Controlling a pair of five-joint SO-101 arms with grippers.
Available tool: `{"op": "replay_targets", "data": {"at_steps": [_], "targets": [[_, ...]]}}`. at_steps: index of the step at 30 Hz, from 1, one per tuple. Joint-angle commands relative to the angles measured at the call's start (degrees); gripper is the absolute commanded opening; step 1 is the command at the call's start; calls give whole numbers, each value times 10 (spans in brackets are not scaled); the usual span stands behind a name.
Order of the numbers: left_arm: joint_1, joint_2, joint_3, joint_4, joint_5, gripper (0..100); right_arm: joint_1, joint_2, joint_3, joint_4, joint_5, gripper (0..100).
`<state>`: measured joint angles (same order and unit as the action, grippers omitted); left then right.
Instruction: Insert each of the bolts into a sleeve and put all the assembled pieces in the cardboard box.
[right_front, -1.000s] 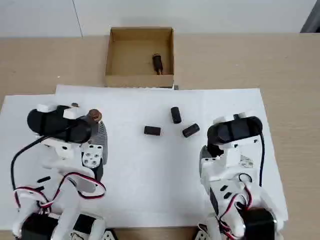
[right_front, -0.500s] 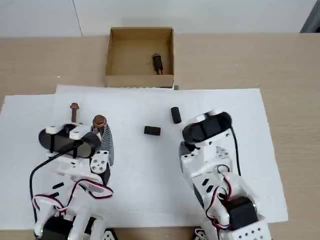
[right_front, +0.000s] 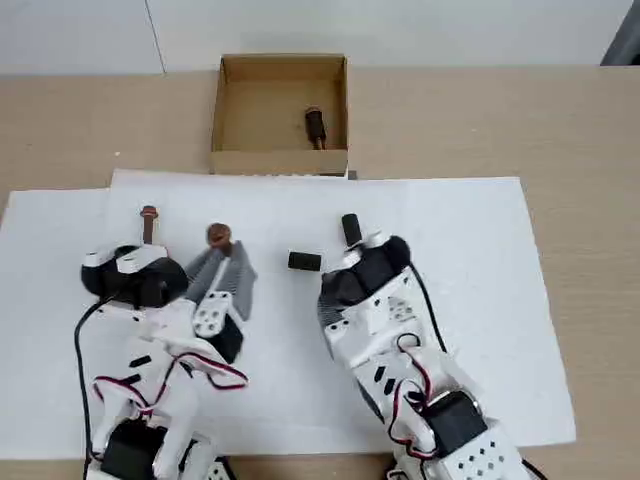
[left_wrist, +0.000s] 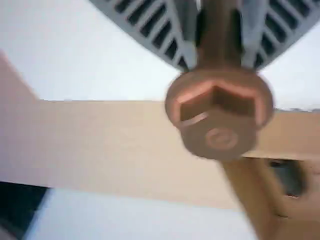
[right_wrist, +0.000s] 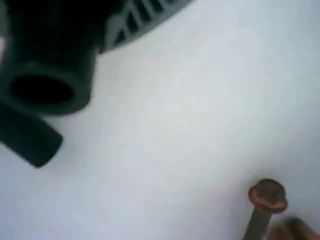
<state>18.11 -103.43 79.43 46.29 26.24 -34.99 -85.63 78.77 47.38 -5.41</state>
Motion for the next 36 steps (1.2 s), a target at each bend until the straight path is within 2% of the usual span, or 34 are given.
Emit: {"op": "replay_targets", "data": {"at_steps": [1, 8, 15, 36], "targets": [[48, -7, -2, -19, 39, 5, -16, -3, 2, -17, 27, 4], [52, -7, -3, -19, 48, 5, -54, -3, 4, -18, 90, 4], [54, -7, -3, -45, 50, 5, -73, -3, 1, -19, 95, 4], [55, -6, 19, -47, 69, 5, -94, -3, 1, -74, 127, 4]]}}
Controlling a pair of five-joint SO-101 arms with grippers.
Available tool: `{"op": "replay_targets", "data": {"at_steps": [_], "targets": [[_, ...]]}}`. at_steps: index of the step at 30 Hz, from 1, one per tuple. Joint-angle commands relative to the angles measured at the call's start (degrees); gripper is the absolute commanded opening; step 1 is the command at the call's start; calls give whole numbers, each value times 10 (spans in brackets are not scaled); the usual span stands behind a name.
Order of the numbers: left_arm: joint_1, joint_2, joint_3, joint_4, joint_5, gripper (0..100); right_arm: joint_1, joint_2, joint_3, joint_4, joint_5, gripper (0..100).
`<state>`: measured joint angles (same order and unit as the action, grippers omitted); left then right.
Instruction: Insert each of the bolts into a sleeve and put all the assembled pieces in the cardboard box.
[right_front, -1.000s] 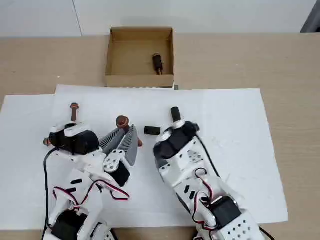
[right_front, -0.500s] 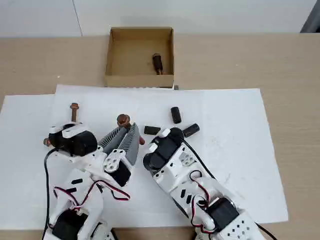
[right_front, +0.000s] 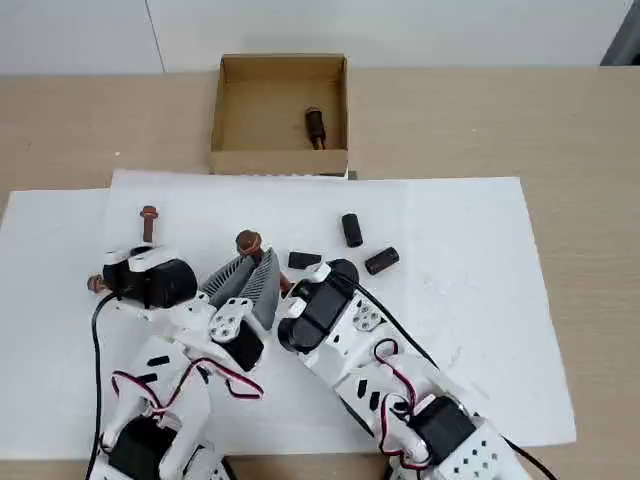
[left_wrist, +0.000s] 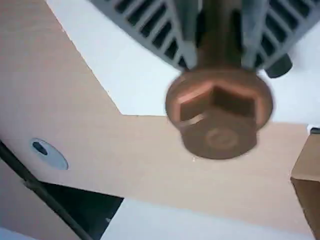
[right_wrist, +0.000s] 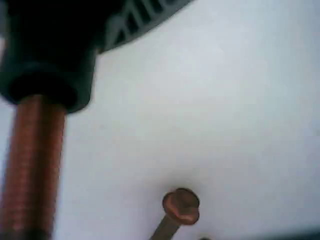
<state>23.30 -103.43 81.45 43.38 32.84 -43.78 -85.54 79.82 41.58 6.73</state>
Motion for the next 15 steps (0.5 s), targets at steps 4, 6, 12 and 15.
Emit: {"op": "replay_targets", "data": {"at_steps": [4, 6, 12, 15], "targets": [[4, -6, -1, -16, 4, 5, -6, -4, -10, -16, 6, 4], [4, -6, -1, -16, 4, 5, -6, -4, -10, -16, 6, 4], [24, -6, -1, -11, 4, 5, -5, -4, -10, -16, 6, 4], [37, -6, -1, -1, 4, 5, -4, -4, -10, -16, 6, 4]]}}
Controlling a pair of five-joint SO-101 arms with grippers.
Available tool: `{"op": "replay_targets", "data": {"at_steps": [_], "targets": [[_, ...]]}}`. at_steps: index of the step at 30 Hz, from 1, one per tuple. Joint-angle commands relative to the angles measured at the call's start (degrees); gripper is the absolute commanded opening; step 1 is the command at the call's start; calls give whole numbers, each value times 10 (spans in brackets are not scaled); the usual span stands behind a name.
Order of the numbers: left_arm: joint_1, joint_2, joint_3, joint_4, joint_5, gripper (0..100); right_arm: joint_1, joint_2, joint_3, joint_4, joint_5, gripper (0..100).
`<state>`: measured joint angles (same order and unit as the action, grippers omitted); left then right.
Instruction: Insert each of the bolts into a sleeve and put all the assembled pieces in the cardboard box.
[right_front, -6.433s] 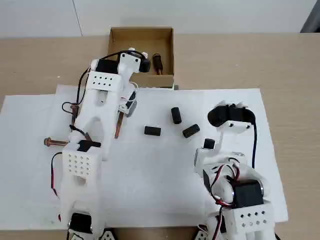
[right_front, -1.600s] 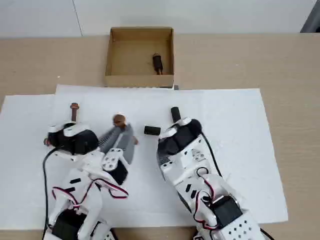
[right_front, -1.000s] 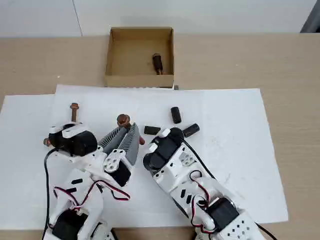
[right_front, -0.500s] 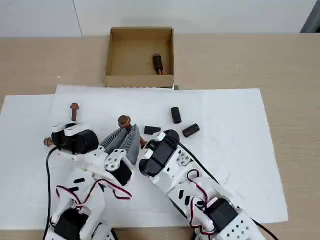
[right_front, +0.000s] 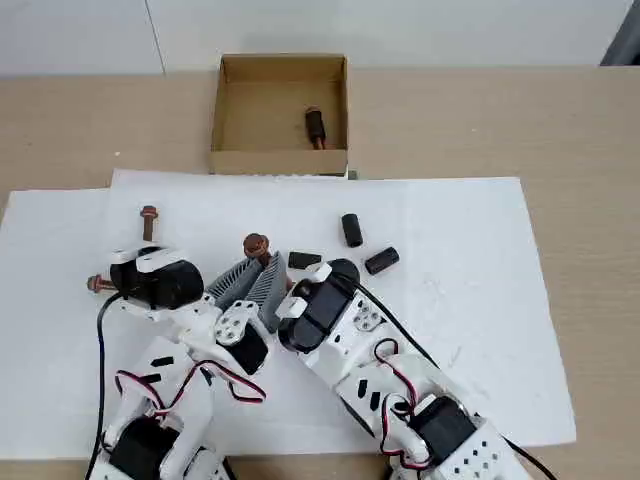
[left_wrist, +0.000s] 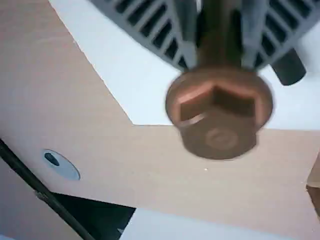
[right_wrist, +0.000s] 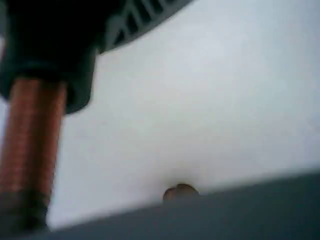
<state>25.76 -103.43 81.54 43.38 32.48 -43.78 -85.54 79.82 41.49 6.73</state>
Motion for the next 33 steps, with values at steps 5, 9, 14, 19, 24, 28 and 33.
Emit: {"op": "replay_targets", "data": {"at_steps": [5, 9, 14, 19, 24, 28, 33], "targets": [[12, -6, -2, 20, 6, 5, -3, -4, -10, -22, 6, 4], [14, -5, -2, 50, 6, 5, -3, -4, -10, -58, 6, 4], [42, -5, -1, 101, 5, 5, -3, -4, -10, -67, 6, 4], [64, -5, 9, 120, 0, 5, -3, -4, -10, -67, 6, 4], [62, -5, 29, 120, -47, 5, -3, -4, -8, -67, 6, 4], [62, -5, 29, 120, -48, 5, -3, -4, -5, -67, 6, 4], [62, -5, 29, 120, -69, 55, -3, -4, -5, -65, 6, 4]]}}
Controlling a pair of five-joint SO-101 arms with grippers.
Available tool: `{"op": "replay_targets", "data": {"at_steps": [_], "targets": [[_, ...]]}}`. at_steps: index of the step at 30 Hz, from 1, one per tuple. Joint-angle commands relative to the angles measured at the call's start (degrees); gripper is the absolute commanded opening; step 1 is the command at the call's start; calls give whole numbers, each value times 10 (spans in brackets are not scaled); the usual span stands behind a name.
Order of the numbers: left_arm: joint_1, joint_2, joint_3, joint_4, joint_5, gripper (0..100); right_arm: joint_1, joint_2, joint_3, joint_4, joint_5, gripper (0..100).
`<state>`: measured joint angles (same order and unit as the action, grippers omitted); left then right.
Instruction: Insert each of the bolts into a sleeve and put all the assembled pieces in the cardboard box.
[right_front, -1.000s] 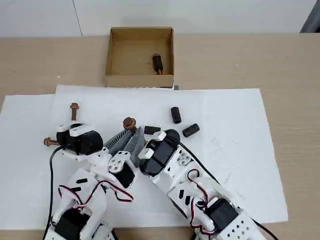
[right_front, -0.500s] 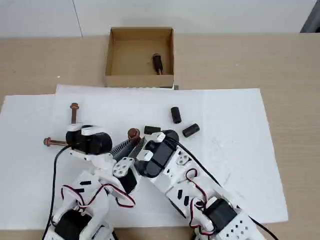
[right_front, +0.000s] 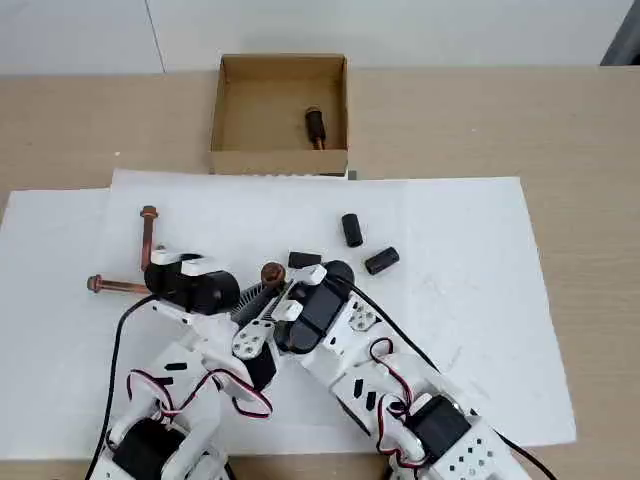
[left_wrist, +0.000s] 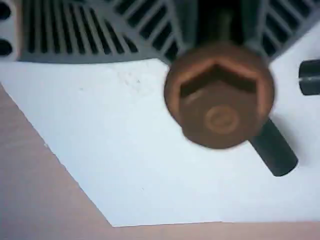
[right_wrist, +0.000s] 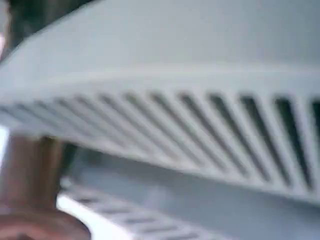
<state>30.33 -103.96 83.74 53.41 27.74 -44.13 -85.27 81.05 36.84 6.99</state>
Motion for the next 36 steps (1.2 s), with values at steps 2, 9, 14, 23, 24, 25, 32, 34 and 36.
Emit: {"op": "replay_targets", "data": {"at_steps": [2, 9, 14, 23, 24, 25, 32, 34, 36], "targets": [[16, 0, 7, 19, -33, 99, 0, -7, -18, -19, 4, 4], [15, 0, 7, 20, -47, 135, 0, -7, -18, -17, 4, 4], [-34, 0, 2, 18, -76, 137, 0, -7, -17, -16, 4, 4], [-62, 0, -56, 20, -101, 137, 0, -3, -17, -16, 4, 4], [-62, 0, -61, 21, -102, 137, 0, -2, -16, -16, 4, 4], [-62, 0, -67, 21, -102, 137, 0, -2, -11, -16, 4, 4], [-65, 0, -115, 22, -103, 134, 1, -7, 14, -21, 4, 4], [-66, 0, -122, 22, -105, 133, 1, -7, 15, -21, 4, 4], [-78, 0, -131, 20, -126, 124, 1, -7, 15, -21, 4, 4]]}}
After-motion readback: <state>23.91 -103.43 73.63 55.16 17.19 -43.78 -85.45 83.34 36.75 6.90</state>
